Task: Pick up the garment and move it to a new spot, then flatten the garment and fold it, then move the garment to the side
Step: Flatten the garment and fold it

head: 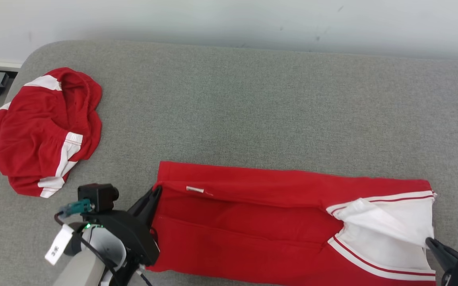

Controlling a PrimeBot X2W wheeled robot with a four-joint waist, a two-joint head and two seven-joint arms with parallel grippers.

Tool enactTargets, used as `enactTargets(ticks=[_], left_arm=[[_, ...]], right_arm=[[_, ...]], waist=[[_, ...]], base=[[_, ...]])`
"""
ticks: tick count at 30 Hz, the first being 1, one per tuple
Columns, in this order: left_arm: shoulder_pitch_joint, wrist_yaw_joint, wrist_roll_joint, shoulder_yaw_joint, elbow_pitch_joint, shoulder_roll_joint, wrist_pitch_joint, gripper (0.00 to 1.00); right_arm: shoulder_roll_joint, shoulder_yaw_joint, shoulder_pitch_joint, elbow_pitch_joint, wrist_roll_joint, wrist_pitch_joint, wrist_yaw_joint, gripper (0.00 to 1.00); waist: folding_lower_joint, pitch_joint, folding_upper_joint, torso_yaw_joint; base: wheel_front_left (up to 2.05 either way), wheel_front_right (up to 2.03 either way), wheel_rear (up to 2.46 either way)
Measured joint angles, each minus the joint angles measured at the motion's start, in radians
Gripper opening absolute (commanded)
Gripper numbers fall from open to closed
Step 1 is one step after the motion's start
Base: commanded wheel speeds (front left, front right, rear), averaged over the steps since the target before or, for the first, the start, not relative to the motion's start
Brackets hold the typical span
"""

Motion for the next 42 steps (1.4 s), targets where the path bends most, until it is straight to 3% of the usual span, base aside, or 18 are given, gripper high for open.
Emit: enactTargets(ticks=[5, 24, 26, 29, 30, 31, 33, 34, 35, 36, 42], left_arm=[[0.026, -0.001, -0.007, 0.000, -0.003, 0.002, -0.005, 0.07], [0.056, 0.000, -0.010, 0.002, 0.006, 0.014, -0.013, 0.09], [0.056, 0.001, -0.010, 0.002, 0.008, 0.014, -0.013, 0.16], [0.056, 0.001, -0.010, 0.003, 0.012, 0.014, -0.013, 0.36], [0.056, 0.001, -0.010, 0.003, 0.012, 0.014, -0.013, 0.49], [0.056, 0.001, -0.010, 0.002, 0.013, 0.014, -0.013, 0.84], [0.056, 0.001, -0.010, 0.000, 0.015, 0.013, -0.010, 0.85], [0.056, 0.002, -0.010, 0.000, 0.016, 0.013, -0.010, 0.88], [0.056, 0.002, -0.010, 0.000, 0.018, 0.013, -0.010, 1.00], [0.056, 0.005, -0.010, -0.001, 0.023, 0.013, -0.003, 1.00], [0.060, 0.020, -0.010, 0.006, 0.030, 0.021, -0.003, 1.00]], right_arm=[[0.002, -0.019, 0.023, -0.022, 0.000, 0.008, -0.005, 0.00], [0.057, 0.001, 0.100, -0.030, 0.011, 0.053, -0.030, 0.00], [0.064, 0.007, 0.101, -0.021, 0.011, 0.055, -0.031, 0.00], [0.067, 0.011, 0.101, -0.015, 0.011, 0.061, -0.032, 0.00], [0.067, 0.011, 0.101, -0.013, 0.011, 0.061, -0.032, 0.00], [0.067, 0.012, 0.101, -0.012, 0.011, 0.062, -0.035, 0.00], [0.067, 0.014, 0.101, -0.008, 0.012, 0.070, -0.036, 0.00], [0.068, 0.017, 0.101, -0.006, 0.013, 0.072, -0.036, 0.04], [0.070, 0.018, 0.101, -0.005, 0.013, 0.075, -0.036, 0.49], [0.072, 0.018, 0.101, -0.003, 0.013, 0.078, -0.039, 1.00], [0.076, 0.011, 0.099, 0.007, 0.015, 0.077, -0.040, 1.00]], waist=[[0.0000, 0.000, 0.0001, -0.002], [0.0001, 0.015, 0.0001, -0.005], [0.0001, 0.015, 0.0000, -0.006], [0.0001, 0.014, 0.0001, -0.006], [0.0001, 0.014, 0.0001, -0.007], [0.0002, 0.014, 0.0000, -0.007], [0.0001, 0.013, 0.0000, -0.007], [0.0001, 0.013, 0.0000, -0.007], [0.0002, 0.012, 0.0000, -0.007], [0.0001, 0.012, 0.0000, -0.007], [0.0001, 0.005, 0.0000, -0.006]], base=[[0.00, 0.00, 0.00], [0.00, 0.00, 0.00], [0.00, 0.00, 0.00], [0.00, 0.00, 0.00], [0.00, 0.00, 0.00], [0.00, 0.00, 0.00], [0.00, 0.00, 0.00], [0.00, 0.00, 0.00], [0.00, 0.00, 0.00], [0.00, 0.00, 0.00], [0.00, 0.00, 0.00]])
